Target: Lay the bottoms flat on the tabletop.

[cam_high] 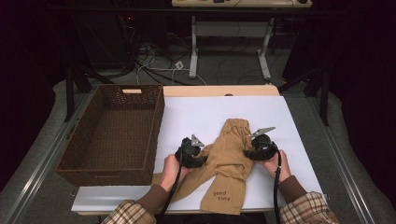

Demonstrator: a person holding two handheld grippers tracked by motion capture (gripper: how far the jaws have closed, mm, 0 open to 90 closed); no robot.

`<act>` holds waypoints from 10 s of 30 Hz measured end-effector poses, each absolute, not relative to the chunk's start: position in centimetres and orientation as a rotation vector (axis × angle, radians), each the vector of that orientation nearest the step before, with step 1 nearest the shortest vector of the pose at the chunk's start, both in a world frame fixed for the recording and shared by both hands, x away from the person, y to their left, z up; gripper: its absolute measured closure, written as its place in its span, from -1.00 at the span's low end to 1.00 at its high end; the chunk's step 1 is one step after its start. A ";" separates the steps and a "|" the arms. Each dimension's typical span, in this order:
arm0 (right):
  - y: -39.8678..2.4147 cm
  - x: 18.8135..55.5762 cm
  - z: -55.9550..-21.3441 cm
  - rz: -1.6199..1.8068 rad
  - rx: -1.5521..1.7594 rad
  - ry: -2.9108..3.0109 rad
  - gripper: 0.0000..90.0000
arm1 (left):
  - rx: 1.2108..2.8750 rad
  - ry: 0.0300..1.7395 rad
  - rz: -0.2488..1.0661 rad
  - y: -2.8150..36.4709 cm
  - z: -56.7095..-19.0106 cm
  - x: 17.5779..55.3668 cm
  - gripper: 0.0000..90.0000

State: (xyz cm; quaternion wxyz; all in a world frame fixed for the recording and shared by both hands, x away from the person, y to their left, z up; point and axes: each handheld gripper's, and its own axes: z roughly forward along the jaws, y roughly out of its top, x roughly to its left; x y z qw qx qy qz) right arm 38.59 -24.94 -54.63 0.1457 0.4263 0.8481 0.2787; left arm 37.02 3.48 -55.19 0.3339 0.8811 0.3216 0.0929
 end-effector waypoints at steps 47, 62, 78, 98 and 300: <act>-25.1 39.5 -54.4 0.749 1.188 2.420 0.41 | 2.320 0.976 0.297 4.8 -54.5 37.0 0.02; -24.6 39.6 -54.5 0.772 1.164 2.443 0.64 | 2.247 0.948 0.285 4.7 -55.4 37.1 0.46; -24.8 38.3 -53.0 0.814 1.108 2.369 0.82 | 2.131 0.847 0.431 5.4 -51.4 35.1 0.90; -25.6 38.9 -54.1 0.728 1.158 2.407 0.51 | 2.198 0.880 0.344 5.4 -52.0 35.4 0.00; -25.4 39.7 -53.7 0.815 1.201 2.350 0.07 | 2.191 1.008 0.267 5.6 -55.6 39.0 0.13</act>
